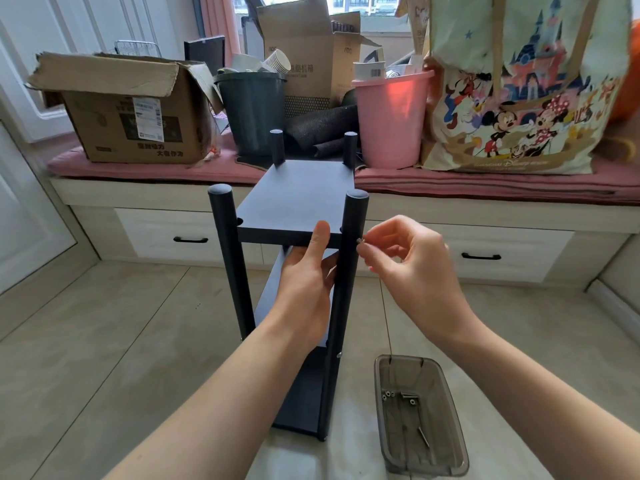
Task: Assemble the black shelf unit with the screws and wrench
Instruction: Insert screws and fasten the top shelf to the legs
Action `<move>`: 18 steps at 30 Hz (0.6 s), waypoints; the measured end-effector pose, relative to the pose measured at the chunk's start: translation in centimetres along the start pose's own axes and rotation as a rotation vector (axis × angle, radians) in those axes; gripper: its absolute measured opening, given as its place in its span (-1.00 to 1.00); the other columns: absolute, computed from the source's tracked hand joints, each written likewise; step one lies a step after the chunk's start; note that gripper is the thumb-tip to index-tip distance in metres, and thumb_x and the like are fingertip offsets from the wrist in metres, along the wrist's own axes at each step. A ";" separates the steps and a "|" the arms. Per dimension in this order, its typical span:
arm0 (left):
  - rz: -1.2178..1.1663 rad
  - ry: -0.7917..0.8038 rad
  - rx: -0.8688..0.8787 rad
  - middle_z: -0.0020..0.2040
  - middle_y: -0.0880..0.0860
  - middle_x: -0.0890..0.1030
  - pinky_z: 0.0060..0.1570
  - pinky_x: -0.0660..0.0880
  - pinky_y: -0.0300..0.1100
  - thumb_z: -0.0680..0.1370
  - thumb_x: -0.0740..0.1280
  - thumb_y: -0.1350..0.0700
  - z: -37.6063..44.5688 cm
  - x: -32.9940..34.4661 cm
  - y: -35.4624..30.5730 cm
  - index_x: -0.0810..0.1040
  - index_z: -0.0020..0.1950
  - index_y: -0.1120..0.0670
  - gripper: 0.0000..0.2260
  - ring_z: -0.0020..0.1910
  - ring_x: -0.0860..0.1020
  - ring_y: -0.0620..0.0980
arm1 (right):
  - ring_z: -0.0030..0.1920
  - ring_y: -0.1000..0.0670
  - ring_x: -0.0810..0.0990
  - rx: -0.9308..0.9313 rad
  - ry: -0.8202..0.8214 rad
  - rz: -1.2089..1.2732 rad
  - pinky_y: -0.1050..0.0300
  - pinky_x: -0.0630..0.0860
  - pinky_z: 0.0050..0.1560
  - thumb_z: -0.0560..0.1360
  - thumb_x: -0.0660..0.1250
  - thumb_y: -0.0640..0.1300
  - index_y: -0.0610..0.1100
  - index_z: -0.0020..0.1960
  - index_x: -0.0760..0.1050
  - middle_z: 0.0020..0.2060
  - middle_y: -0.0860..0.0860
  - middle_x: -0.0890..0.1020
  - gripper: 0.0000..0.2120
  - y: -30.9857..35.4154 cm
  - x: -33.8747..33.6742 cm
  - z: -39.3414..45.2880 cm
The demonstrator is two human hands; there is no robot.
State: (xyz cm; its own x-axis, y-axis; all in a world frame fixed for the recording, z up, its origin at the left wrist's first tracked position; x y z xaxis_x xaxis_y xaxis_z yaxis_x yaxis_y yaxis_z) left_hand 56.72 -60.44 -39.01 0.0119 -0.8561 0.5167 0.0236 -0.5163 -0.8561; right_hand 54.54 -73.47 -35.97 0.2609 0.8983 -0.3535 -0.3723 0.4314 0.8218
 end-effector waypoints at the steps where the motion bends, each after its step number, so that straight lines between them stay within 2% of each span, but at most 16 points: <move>1: -0.002 -0.004 -0.001 0.05 0.02 0.72 -0.12 0.58 -0.26 0.48 0.34 -0.11 0.1 0.0 0.0 0.51 0.36 0.14 -0.47 -0.05 0.69 -0.05 | -0.20 0.15 0.63 -0.051 -0.011 -0.058 0.30 0.56 -0.12 0.49 0.47 -0.20 -0.11 -0.09 0.59 -0.26 0.09 0.66 -0.94 0.1 0.0 -0.1; 2: -0.003 -0.006 -0.003 0.04 0.01 0.72 -0.11 0.58 -0.26 0.50 0.34 -0.10 0.1 0.0 0.0 0.51 0.36 0.15 -0.50 -0.06 0.69 -0.05 | -0.17 0.17 0.62 -0.086 -0.017 -0.099 0.35 0.53 -0.14 0.49 0.47 -0.21 -0.12 -0.08 0.60 -0.25 0.12 0.65 -0.94 0.2 0.1 -0.1; 4: 0.001 -0.002 -0.009 0.04 0.02 0.72 -0.11 0.58 -0.26 0.54 0.32 -0.08 0.1 0.0 0.0 0.51 0.35 0.15 -0.54 -0.06 0.69 -0.06 | -0.15 0.17 0.62 -0.109 -0.025 -0.131 0.32 0.54 -0.12 0.49 0.46 -0.22 -0.13 -0.07 0.60 -0.24 0.13 0.66 -0.94 0.3 0.1 -0.2; 10: 0.023 0.020 -0.013 0.05 0.06 0.72 -0.09 0.60 -0.24 0.60 0.29 -0.06 0.0 -0.2 0.0 0.52 0.32 0.13 -0.62 -0.01 0.69 0.00 | -0.26 0.09 0.67 0.007 -0.016 0.035 -0.02 0.63 -0.03 0.49 0.47 -0.17 -0.12 -0.10 0.64 -0.31 0.06 0.69 -0.97 0.2 0.1 -0.2; 12: 0.026 0.021 -0.015 0.04 0.05 0.72 -0.05 0.60 -0.21 0.61 0.27 -0.05 0.0 -0.2 0.0 0.53 0.32 0.11 -0.65 -0.02 0.69 -0.01 | -0.26 0.07 0.67 0.004 -0.015 0.039 -0.04 0.63 -0.04 0.50 0.46 -0.15 -0.12 -0.10 0.64 -0.31 0.05 0.69 -0.95 0.1 0.1 -0.2; 13: 0.027 0.022 -0.016 0.04 0.04 0.72 -0.04 0.60 -0.21 0.61 0.27 -0.05 0.0 -0.2 0.0 0.53 0.32 0.10 -0.65 -0.02 0.69 -0.02 | -0.25 0.09 0.66 -0.013 -0.018 0.019 0.01 0.62 -0.05 0.51 0.46 -0.15 -0.12 -0.10 0.64 -0.31 0.06 0.68 -0.95 0.1 0.2 -0.3; 16: 0.015 0.018 -0.022 0.00 0.00 0.73 -0.08 0.60 -0.24 0.62 0.27 -0.06 0.1 0.0 0.2 0.53 0.32 0.11 -0.65 -0.07 0.68 -0.07 | -0.17 0.18 0.61 -0.105 -0.045 -0.110 0.37 0.51 -0.13 0.50 0.46 -0.19 -0.12 -0.08 0.60 -0.26 0.13 0.65 -0.96 0.3 0.3 -0.3; 18: 0.005 0.022 -0.027 -0.05 -0.03 0.73 -0.11 0.61 -0.28 0.63 0.25 -0.07 0.1 0.1 0.3 0.53 0.31 0.10 -0.66 -0.11 0.68 -0.09 | -0.12 0.21 0.59 -0.144 -0.048 -0.165 0.43 0.47 -0.15 0.49 0.46 -0.24 -0.10 -0.07 0.59 -0.21 0.14 0.65 -0.92 0.4 0.4 -0.3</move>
State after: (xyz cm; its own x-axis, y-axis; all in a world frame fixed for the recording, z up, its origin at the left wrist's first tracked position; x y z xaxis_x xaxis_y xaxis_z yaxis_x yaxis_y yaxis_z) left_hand 56.79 -60.64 -39.24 -0.0098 -0.8589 0.5121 -0.0039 -0.5121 -0.8589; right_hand 54.26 -72.91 -35.92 0.3701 0.8109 -0.4534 -0.4430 0.5830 0.6811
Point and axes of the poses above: each hand's wrist, its own z-axis towards the middle knuckle, its own x-axis out of the palm, y = z × x, the point moved 1 cm from there along z, towards the middle knuckle
